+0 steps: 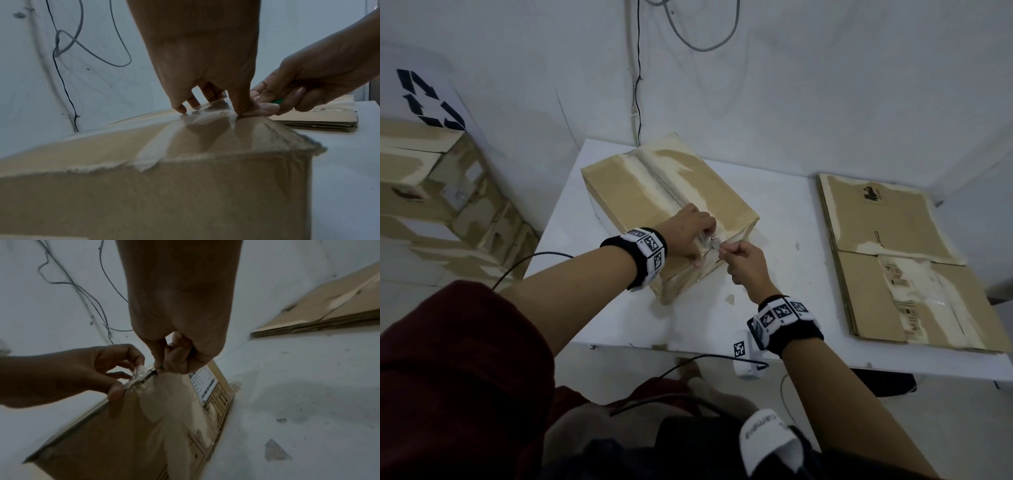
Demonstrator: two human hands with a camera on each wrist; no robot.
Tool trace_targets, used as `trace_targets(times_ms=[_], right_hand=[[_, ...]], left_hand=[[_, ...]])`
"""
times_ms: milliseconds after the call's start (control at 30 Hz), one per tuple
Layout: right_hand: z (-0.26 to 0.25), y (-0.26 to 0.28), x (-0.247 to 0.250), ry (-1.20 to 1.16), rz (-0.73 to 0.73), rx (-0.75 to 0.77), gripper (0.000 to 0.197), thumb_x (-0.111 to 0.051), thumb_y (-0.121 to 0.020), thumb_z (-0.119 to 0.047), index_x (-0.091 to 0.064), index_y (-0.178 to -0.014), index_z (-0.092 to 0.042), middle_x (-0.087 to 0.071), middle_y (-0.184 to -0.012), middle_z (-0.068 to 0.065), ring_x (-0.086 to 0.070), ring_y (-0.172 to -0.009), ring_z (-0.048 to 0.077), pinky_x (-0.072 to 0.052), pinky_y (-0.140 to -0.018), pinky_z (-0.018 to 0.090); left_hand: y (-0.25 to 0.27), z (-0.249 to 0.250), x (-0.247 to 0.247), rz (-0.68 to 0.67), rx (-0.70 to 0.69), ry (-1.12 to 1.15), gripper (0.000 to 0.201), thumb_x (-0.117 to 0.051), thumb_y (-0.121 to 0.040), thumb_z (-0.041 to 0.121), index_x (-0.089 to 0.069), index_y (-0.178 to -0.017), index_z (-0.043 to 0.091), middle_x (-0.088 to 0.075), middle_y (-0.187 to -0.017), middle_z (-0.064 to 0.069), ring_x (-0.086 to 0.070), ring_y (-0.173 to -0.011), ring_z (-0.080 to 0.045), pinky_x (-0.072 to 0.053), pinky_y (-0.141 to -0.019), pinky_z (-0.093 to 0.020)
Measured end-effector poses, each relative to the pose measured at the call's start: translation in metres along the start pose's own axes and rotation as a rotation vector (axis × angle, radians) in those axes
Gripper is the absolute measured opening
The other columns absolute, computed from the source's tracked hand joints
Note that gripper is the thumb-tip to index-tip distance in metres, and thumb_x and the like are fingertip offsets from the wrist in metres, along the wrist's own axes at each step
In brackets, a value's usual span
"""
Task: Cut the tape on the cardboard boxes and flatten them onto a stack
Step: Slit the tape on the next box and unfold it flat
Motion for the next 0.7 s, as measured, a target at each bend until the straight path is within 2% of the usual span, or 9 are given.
trace_targets(times_ms=[100,167,267,333,400,500,600,667,700], right_hand=[[-0.003,-0.001,-0.001,0.091,0.054,0.085,0.021,-0.066,-0.09,-0.005,-0.058,-0.073,-0.016,-0.064,-0.081,0.004,-0.048,-0.052,0.002,-0.036,-0.047,0.014],[0.0,0.002,-0.005,0.075,0.064,0.064,0.02,-0.064,-0.09,-0.005,-0.059,-0.074,-0.014,-0.064,-0.08,0.006,-0.048,-0.053,0.007,-0.036,-0.045,0.015],[0.012,0.016,-0.023,0.085,-0.041,0.031,0.015,-0.064,-0.09,-0.004,-0.06,-0.077,-0.008,-0.062,-0.075,0.009,-0.046,-0.051,0.01,-0.035,-0.044,0.019],[0.02,0.024,-0.029,0.085,-0.008,0.069,0.019,-0.064,-0.09,-0.007,-0.059,-0.074,-0.016,-0.064,-0.08,0.004,-0.048,-0.059,0.009,-0.036,-0.054,0.022],[0.021,0.027,-0.032,0.077,0.005,0.086,0.021,-0.063,-0.091,-0.01,-0.057,-0.075,-0.021,-0.065,-0.086,0.001,-0.048,-0.063,0.008,-0.035,-0.059,0.023],[0.017,0.026,-0.022,0.066,0.01,0.055,0.018,-0.06,-0.09,-0.007,-0.058,-0.077,-0.019,-0.063,-0.085,-0.002,-0.048,-0.065,0.008,-0.035,-0.06,0.022],[0.015,0.023,0.005,0.047,0.182,0.087,0.011,-0.057,-0.09,-0.006,-0.06,-0.082,-0.013,-0.063,-0.085,-0.004,-0.054,-0.073,0.009,-0.041,-0.07,0.026],[0.012,0.02,0.019,0.031,0.318,0.143,0.004,-0.057,-0.094,-0.01,-0.06,-0.091,-0.009,-0.062,-0.088,-0.005,-0.055,-0.079,0.007,-0.042,-0.076,0.027],[0.009,0.019,0.022,0.022,0.343,0.171,0.008,-0.058,-0.096,-0.016,-0.059,-0.096,-0.008,-0.061,-0.09,-0.007,-0.054,-0.077,0.007,-0.042,-0.074,0.026]], left_hand=[[-0.002,0.0,0.0,-0.008,0.003,-0.02,0.055,-0.084,-0.063,0.025,-0.054,-0.106,0.011,-0.048,-0.099,0.006,-0.03,-0.098,-0.017,-0.033,-0.088,-0.031],[-0.004,0.0,0.001,0.0,0.03,0.006,0.053,-0.084,-0.064,0.023,-0.054,-0.105,0.01,-0.05,-0.1,0.004,-0.029,-0.097,-0.017,-0.034,-0.088,-0.032],[-0.008,0.001,0.005,0.067,0.073,0.066,0.045,-0.08,-0.064,0.014,-0.048,-0.094,0.013,-0.05,-0.097,-0.002,-0.035,-0.096,-0.022,-0.037,-0.088,-0.039],[-0.011,-0.003,0.006,0.041,0.106,0.182,0.059,-0.086,-0.057,0.013,-0.045,-0.099,0.013,-0.051,-0.103,-0.008,-0.043,-0.099,-0.028,-0.044,-0.083,-0.041],[-0.012,-0.008,0.007,-0.008,0.123,0.237,0.076,-0.09,-0.051,0.016,-0.041,-0.11,0.016,-0.051,-0.11,-0.01,-0.048,-0.099,-0.027,-0.049,-0.078,-0.04],[-0.012,-0.011,0.006,-0.067,0.132,0.236,0.079,-0.091,-0.052,0.023,-0.038,-0.111,0.023,-0.048,-0.111,-0.007,-0.048,-0.098,-0.025,-0.047,-0.075,-0.036],[-0.011,-0.009,0.007,-0.06,0.126,0.207,0.066,-0.087,-0.061,0.038,-0.039,-0.105,0.023,-0.05,-0.101,-0.003,-0.047,-0.09,-0.02,-0.045,-0.072,-0.034],[-0.008,-0.006,0.003,-0.067,0.118,0.175,0.053,-0.079,-0.068,0.033,-0.039,-0.1,0.023,-0.049,-0.089,0.0,-0.05,-0.08,-0.021,-0.044,-0.063,-0.032],[-0.005,-0.005,-0.001,-0.091,0.113,0.161,0.047,-0.075,-0.07,0.027,-0.039,-0.099,0.022,-0.049,-0.084,0.001,-0.052,-0.076,-0.023,-0.044,-0.061,-0.034]])
Point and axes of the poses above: each hand's wrist, its own y-axis away from the middle knuckle, its own x-axis out of the back of the hand, z = x × y, the point moved 4 cm from there along -y, towards the middle knuckle
